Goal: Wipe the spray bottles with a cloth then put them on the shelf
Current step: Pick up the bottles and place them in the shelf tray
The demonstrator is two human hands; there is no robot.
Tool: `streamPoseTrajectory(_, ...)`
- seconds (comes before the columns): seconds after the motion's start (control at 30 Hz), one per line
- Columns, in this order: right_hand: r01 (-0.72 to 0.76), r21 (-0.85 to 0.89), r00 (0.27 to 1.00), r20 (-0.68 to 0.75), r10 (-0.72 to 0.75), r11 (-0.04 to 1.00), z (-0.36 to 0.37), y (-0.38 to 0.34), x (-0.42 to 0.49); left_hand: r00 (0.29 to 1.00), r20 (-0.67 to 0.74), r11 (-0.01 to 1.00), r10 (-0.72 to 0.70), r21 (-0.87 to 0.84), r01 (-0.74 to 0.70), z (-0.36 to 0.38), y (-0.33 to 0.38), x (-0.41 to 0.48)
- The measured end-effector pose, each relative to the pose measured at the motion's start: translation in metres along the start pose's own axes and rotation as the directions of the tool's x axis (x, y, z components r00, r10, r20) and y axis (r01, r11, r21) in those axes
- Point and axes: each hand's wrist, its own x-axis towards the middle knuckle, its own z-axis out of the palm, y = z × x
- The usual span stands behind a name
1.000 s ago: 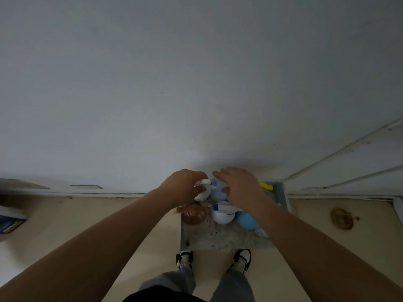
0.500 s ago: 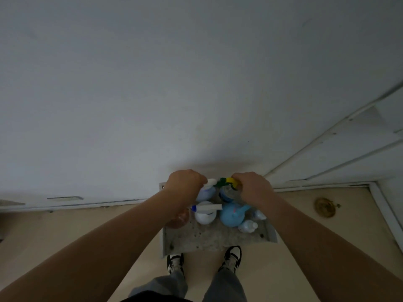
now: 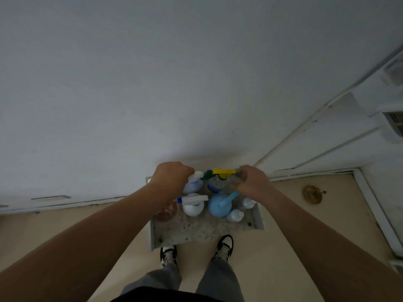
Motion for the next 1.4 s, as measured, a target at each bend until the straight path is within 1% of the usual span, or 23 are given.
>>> streamPoseTrajectory(0.03, -0.006, -0.023, 1.0, -0.013, 0.006, 1.0, -0.001, 0.006, -0.004, 1.0, 0.002, 1.0, 0.007, 0.001, -0.007, 0.001, 0.0, 0.0)
streamPoseTrajectory(0.07, -0.003, -0.009, 1.0, -0.008, 0.003, 1.0, -0.002, 0.01, -0.009, 1.0, 0.004, 1.0, 0.012, 0.002, -0.012, 0.002, -0.001, 0.001)
streamPoseTrajectory(0.13, -0.018, 0.072, 0.999, -0.029, 0.02, 0.997, -0.001, 0.013, -0.015, 1.0, -0.007, 1.0, 0.024, -0.01, -0.024, 0.007, -0.003, 0.001)
streamPoseTrajectory(0.17, -0.025, 0.112, 0.999, -0.043, 0.03, 0.993, -0.001, 0.013, -0.02, 0.997, -0.065, 0.999, 0.039, -0.006, -0.039, 0.01, -0.004, 0.003)
streamPoseTrajectory(0.2, -0.032, 0.131, 0.998, -0.047, 0.038, 0.991, 0.0, 0.013, -0.024, 0.984, -0.167, 0.998, 0.064, 0.013, -0.063, 0.011, -0.004, 0.003)
streamPoseTrajectory(0.27, -0.043, 0.181, 0.998, -0.029, 0.049, 0.983, 0.005, 0.013, -0.03, 0.929, -0.357, 0.994, 0.096, -0.021, -0.111, 0.01, 0.001, -0.002)
streamPoseTrajectory(0.3, -0.048, 0.2, 0.999, -0.01, 0.051, 0.979, 0.007, 0.013, -0.033, 0.885, -0.457, 0.987, 0.095, -0.074, -0.145, 0.007, 0.009, -0.008)
streamPoseTrajectory(0.37, -0.047, 0.254, 0.999, 0.022, 0.043, 0.966, 0.013, 0.013, -0.036, 0.836, -0.545, 0.952, 0.059, -0.222, -0.212, 0.001, 0.034, -0.024)
streamPoseTrajectory(0.4, -0.059, 0.309, 0.998, 0.024, 0.055, 0.949, 0.016, 0.012, -0.037, 0.85, -0.527, 0.928, 0.023, -0.306, -0.215, 0.0, 0.05, -0.034)
streamPoseTrajectory(0.43, -0.071, 0.355, 0.997, 0.022, 0.068, 0.932, 0.017, 0.012, -0.037, 0.89, -0.457, 0.905, -0.011, -0.383, -0.186, 0.004, 0.066, -0.042)
streamPoseTrajectory(0.47, -0.073, 0.387, 0.997, 0.002, 0.078, 0.919, 0.02, 0.012, -0.036, 0.94, -0.341, 0.894, -0.026, -0.429, -0.131, 0.01, 0.079, -0.047)
streamPoseTrajectory(0.5, -0.057, 0.389, 0.997, -0.019, 0.07, 0.919, 0.02, 0.012, -0.035, 0.975, -0.218, 0.888, -0.037, -0.455, -0.068, 0.019, 0.091, -0.051)
streamPoseTrajectory(0.53, -0.033, 0.369, 0.999, -0.024, 0.045, 0.929, 0.02, 0.012, -0.032, 0.993, -0.106, 0.883, -0.058, -0.469, 0.001, 0.028, 0.104, -0.052)
streamPoseTrajectory(0.6, 0.021, 0.286, 0.999, 0.02, -0.028, 0.958, 0.017, 0.01, -0.027, 0.989, 0.045, 0.845, -0.14, -0.516, 0.143, 0.045, 0.123, -0.051)
streamPoseTrajectory(0.7, 0.124, 0.167, 0.988, 0.069, -0.137, 0.978, 0.014, 0.005, -0.018, 0.945, 0.163, 0.727, -0.285, -0.605, 0.324, 0.063, 0.14, -0.048)
streamPoseTrajectory(0.77, 0.165, 0.162, 0.976, 0.116, -0.185, 0.973, 0.015, 0.002, -0.016, 0.918, 0.175, 0.635, -0.354, -0.676, 0.374, 0.071, 0.148, -0.048)
streamPoseTrajectory(0.83, 0.193, 0.14, 0.963, 0.161, -0.215, 0.971, 0.019, 0.001, -0.018, 0.916, 0.163, 0.552, -0.368, -0.754, 0.356, 0.074, 0.154, -0.05)
streamPoseTrajectory(0.9, 0.264, 0.082, 0.948, 0.16, -0.274, 0.961, 0.023, 0.003, -0.018, 0.912, 0.16, 0.503, -0.378, -0.791, 0.347, 0.076, 0.16, -0.052)
streamPoseTrajectory(0.97, 0.334, 0.022, 0.933, 0.136, -0.334, 0.942, 0.024, 0.003, -0.017, 0.893, 0.183, 0.43, -0.411, -0.825, 0.367, 0.078, 0.163, -0.052)
streamPoseTrajectory(1.1, 0.462, -0.074, 0.873, 0.213, -0.439, 0.884, 0.021, 0.0, -0.014, 0.847, 0.215, 0.311, -0.486, -0.863, 0.397, 0.081, 0.165, -0.053)
streamPoseTrajectory(1.23, 0.552, -0.183, 0.818, 0.309, -0.486, 0.813, 0.022, -0.002, -0.015, 0.811, 0.228, 0.288, -0.538, -0.855, 0.432, 0.089, 0.167, -0.053)
streamPoseTrajectory(1.33, 0.556, -0.205, 0.815, 0.327, -0.479, 0.806, 0.026, -0.001, -0.014, 0.796, 0.238, 0.279, -0.557, -0.849, 0.448, 0.094, 0.168, -0.052)
streamPoseTrajectory(1.4, 0.571, -0.207, 0.804, 0.333, -0.492, 0.794, 0.027, -0.002, -0.014, 0.792, 0.241, 0.29, -0.561, -0.839, 0.46, 0.096, 0.169, -0.052)
